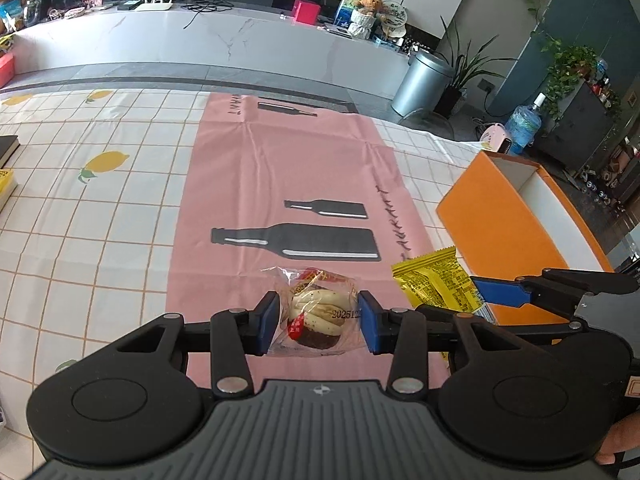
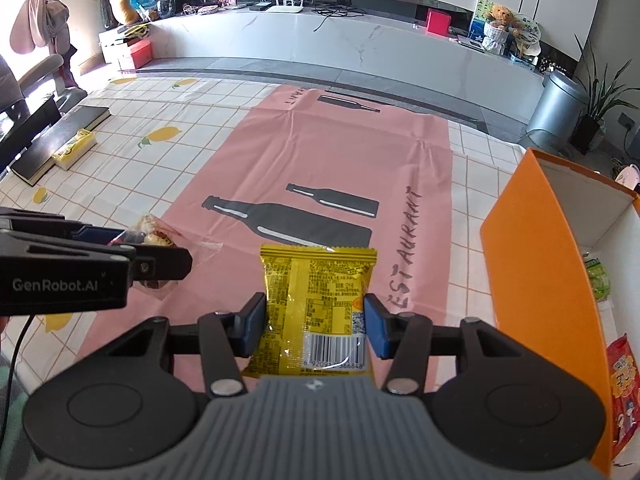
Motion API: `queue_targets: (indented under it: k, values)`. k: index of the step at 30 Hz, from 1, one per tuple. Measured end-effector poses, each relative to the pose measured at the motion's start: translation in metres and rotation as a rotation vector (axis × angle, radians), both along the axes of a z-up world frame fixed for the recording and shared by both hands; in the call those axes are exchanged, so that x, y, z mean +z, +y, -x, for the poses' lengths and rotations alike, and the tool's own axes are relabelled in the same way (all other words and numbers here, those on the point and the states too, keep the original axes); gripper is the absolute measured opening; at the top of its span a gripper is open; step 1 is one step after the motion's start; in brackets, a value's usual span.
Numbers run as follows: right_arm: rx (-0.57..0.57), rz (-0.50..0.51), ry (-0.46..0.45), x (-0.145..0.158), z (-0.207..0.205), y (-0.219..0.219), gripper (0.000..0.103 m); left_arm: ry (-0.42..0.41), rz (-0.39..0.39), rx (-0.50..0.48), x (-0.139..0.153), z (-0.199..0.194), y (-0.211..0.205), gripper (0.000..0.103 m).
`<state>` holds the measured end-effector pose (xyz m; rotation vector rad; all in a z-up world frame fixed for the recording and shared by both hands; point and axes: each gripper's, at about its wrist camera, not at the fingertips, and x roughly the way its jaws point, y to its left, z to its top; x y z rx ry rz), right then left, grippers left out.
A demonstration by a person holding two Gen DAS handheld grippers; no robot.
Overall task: Organize snacks
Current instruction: 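Carry the cake in the left tool while the right tool carries the yellow packet to the box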
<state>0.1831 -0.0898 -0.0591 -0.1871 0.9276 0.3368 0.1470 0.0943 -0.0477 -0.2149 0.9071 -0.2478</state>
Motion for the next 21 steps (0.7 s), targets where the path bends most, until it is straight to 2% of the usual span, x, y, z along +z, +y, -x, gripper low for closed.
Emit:
queue_targets:
  k: [4, 12, 17, 21]
  values:
    - [0.010, 0.004, -0.009, 0.019, 0.003, -0.027, 0.050, -0.021, 0.004, -0.038, 0.020, 0.003, -0.029, 0.048]
    - [-0.021, -0.006, -0.068, 0.072, 0.000, -0.111, 0.050, -0.084, 0.024, -0.147, 0.062, -0.006, -0.101, 0.048]
    - [-0.017, 0.002, -0.060, 0.089, -0.007, -0.158, 0.050, -0.119, 0.016, -0.240, 0.076, -0.019, -0.156, 0.048]
    - [-0.009, 0.023, -0.034, 0.090, -0.012, -0.191, 0.050, -0.121, 0.001, -0.321, 0.075, -0.032, -0.201, 0.047]
